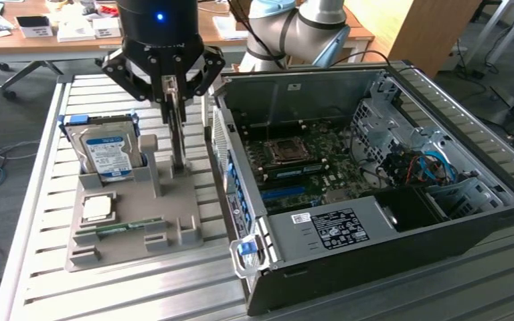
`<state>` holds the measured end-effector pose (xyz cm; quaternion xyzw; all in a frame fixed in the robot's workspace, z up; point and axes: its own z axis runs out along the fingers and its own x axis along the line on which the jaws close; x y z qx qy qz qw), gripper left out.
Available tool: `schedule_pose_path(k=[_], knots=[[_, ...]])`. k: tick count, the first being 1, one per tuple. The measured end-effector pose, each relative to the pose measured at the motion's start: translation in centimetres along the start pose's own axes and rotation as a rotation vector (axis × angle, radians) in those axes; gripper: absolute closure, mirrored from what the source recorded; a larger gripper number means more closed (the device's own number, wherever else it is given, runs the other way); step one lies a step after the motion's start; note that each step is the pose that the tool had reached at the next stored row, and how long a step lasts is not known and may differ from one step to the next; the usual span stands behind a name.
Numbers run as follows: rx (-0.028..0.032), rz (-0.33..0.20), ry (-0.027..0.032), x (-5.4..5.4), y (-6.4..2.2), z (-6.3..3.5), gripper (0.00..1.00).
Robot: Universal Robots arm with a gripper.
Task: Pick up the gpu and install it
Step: 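Pick up the gpu and move the gpu toward the slot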
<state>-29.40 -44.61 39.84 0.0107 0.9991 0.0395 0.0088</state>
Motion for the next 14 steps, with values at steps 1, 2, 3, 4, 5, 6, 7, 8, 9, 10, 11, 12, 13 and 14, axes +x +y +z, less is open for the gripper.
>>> schedule_pose_path(k=[1,2,3,4,5,6,7,8,9,10,11,12,13,14], knots=[[-0.0002,0.0,-0.0001,0.0,0.01,-0.12,0.73],[-0.0005,0.0,0.0001,0.0,0.02,-0.26,0.73],[-0.0008,0.0,0.0001,0.0,0.03,-0.4,0.73],[-0.001,0.0,0.0001,0.0,0.04,-0.57,0.73],[-0.0012,0.0,0.0001,0.0,0.06,-0.73,0.73],[-0.0014,0.0,0.0001,0.0,0.07,-0.9,0.73],[-0.0017,0.0,0.0,0.0,0.08,-1.05,0.73],[-0.002,0.0,0.0001,0.0,0.1,-1.22,0.73],[-0.0022,0.0,0.0001,0.0,0.11,-1.4,0.73],[-0.0025,0.0,0.0,0.0,0.13,-1.59,0.73],[-0.0028,0.0,0.0,0.0,0.14,-1.75,0.73],[-0.003,0.0,0.0,0.0,0.15,-1.91,0.73],[-0.0032,0.0,0.0001,0.0,0.16,-2.08,0.73],[-0.0033,0.0,0.0001,0.0,0.18,-2.25,0.73]])
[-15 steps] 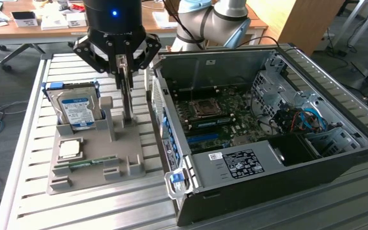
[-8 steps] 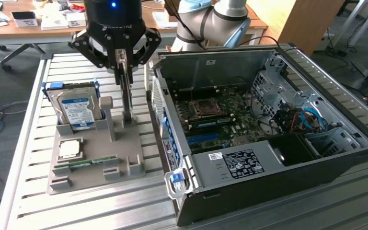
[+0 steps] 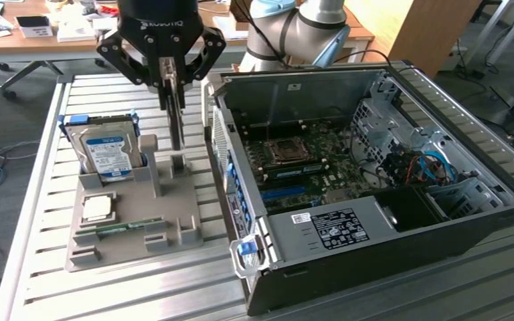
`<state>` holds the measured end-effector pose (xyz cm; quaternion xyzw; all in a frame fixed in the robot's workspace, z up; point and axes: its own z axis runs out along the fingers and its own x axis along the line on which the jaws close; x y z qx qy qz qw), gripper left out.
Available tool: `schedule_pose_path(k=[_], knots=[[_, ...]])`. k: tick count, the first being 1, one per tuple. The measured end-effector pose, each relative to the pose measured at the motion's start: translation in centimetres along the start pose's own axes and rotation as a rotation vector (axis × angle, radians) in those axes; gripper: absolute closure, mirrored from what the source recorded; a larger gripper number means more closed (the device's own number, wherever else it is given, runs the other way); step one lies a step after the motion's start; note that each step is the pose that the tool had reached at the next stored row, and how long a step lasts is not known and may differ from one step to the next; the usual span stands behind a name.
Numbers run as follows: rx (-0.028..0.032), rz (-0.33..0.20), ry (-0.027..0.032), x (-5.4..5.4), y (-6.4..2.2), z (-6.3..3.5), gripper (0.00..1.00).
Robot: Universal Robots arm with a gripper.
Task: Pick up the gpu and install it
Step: 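Pick up the gpu and move the gpu toward the slot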
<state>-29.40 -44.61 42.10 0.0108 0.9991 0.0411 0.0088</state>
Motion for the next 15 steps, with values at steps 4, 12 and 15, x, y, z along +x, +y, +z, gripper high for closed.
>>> schedule_pose_path(k=[4,12,15], knots=[[-0.0008,0.0,0.0,-0.01,0.05,-0.62,0.73],[-0.0011,0.0,0.0,-0.01,0.06,-0.71,0.73],[-0.0026,0.0,0.0,-0.01,0.08,-0.92,0.73]])
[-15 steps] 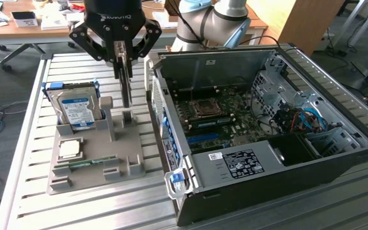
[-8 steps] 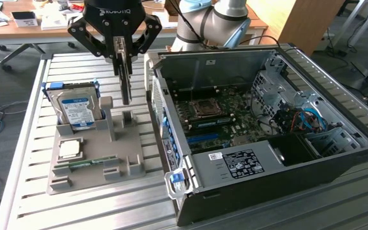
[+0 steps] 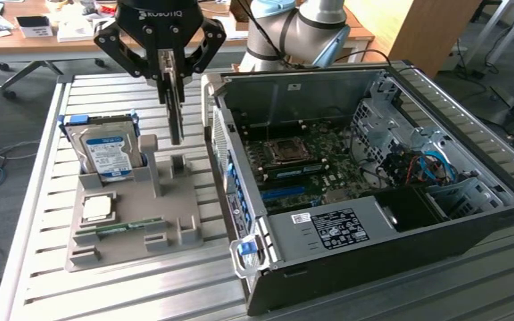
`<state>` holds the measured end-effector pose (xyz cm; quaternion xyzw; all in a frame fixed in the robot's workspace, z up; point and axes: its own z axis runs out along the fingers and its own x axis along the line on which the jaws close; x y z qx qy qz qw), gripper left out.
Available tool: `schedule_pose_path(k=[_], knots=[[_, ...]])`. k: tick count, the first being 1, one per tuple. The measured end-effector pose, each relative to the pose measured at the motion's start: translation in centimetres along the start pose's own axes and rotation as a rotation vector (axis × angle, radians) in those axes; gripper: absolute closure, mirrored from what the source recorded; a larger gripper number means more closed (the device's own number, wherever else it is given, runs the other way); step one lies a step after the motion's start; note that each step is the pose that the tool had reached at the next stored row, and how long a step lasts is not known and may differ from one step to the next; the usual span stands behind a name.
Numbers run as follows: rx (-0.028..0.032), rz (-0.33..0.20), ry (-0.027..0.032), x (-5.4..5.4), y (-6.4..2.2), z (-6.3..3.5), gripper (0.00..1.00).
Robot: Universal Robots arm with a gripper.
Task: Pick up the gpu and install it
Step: 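Pick up the gpu and move the gpu toward the slot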
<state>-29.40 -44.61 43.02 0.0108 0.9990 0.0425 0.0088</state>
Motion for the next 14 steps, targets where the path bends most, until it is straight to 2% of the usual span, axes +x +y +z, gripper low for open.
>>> schedule_pose_path(k=[14], knots=[[-0.0012,0.0,0.0002,-0.2,0.02,-0.23,0.73]])
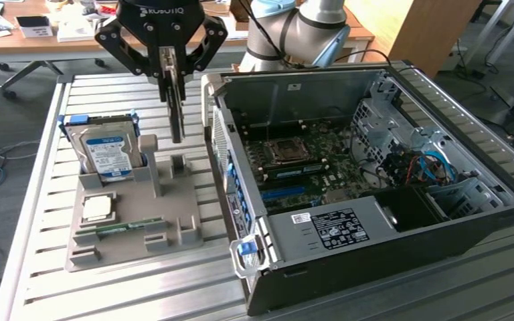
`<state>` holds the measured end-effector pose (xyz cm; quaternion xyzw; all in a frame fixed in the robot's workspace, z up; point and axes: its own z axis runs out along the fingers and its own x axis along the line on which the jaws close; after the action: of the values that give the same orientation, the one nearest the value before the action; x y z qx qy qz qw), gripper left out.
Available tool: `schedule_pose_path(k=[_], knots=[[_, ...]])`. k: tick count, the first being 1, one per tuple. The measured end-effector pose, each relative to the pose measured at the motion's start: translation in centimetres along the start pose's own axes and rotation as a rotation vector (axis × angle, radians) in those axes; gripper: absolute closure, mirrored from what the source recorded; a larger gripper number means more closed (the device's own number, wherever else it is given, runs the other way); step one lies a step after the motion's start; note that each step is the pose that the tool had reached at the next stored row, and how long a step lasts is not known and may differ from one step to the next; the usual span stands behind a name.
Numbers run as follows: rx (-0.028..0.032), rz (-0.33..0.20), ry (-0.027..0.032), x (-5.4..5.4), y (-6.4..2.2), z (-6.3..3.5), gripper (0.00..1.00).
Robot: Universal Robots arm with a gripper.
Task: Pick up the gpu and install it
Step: 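Pick up the gpu and move the gpu toward the slot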
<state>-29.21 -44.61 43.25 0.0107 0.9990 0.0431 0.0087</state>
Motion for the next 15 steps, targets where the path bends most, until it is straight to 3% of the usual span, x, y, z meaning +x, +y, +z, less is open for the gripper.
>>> schedule_pose_path(k=[7,15], knots=[[-0.0007,0.0,-0.0001,-1.2,0.03,0.03,0.73],[-0.0051,0.0,0.0,-3.5,0.08,0.07,0.73]])
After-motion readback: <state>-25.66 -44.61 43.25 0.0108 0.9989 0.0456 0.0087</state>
